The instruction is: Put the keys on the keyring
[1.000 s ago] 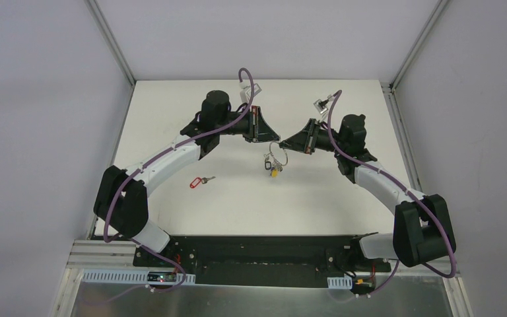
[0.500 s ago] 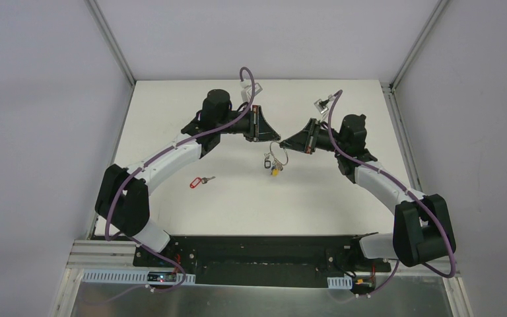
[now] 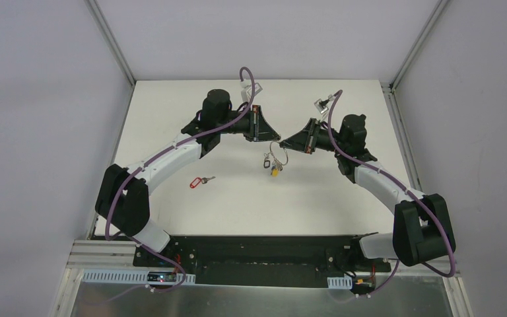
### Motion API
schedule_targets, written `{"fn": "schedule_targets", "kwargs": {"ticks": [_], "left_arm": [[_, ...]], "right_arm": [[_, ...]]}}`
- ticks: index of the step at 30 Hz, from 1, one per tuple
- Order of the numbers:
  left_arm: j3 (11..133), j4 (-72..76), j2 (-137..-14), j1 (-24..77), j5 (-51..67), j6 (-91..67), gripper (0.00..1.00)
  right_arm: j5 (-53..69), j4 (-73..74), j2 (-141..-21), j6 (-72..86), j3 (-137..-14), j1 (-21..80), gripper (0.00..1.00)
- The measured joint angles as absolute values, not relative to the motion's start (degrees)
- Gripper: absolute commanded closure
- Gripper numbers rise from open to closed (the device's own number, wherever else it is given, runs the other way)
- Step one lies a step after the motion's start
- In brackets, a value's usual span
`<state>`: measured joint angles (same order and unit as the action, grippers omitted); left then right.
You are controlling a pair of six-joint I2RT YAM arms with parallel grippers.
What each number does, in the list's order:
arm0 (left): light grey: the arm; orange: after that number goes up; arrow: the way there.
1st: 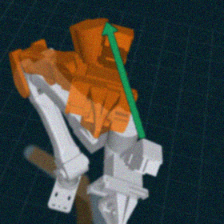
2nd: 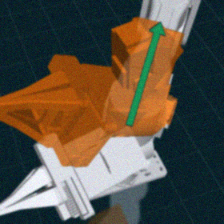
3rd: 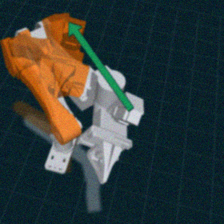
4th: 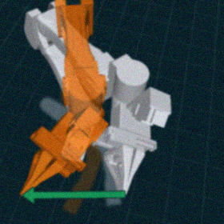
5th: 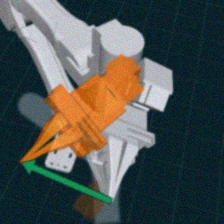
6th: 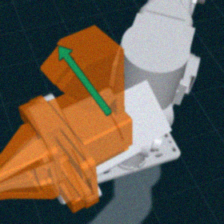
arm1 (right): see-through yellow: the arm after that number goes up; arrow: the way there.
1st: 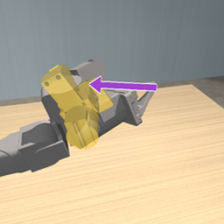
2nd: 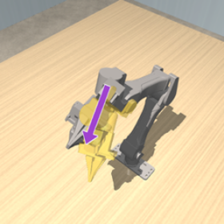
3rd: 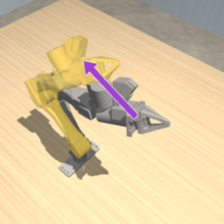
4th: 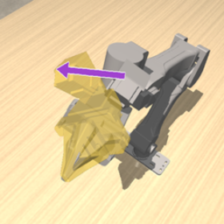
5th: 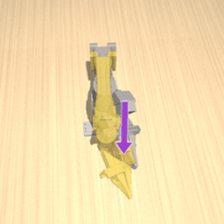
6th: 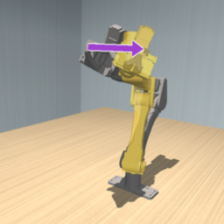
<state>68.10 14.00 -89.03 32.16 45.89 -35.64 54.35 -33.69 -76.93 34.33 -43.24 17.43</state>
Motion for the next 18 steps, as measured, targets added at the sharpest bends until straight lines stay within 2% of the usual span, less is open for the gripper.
{"fn": "schedule_targets", "kwargs": {"ticks": [2,13,18], "left_arm": [[68.12,13.98,-89.06,32.16,45.89,-35.62,1.0],[70.72,5.96,-89.03,32.21,50.09,-23.88,1.0],[72.07,-0.14,-88.62,32.21,52.64,-15.51,1.0]], "right_arm": [[54.37,-33.69,-76.95,34.3,-43.24,17.43,0.99],[57.01,-33.61,-76.07,28.97,-43.13,17.43,0.65],[59.57,-33.54,-73.54,24.82,-43.13,17.43,0.62]]}}
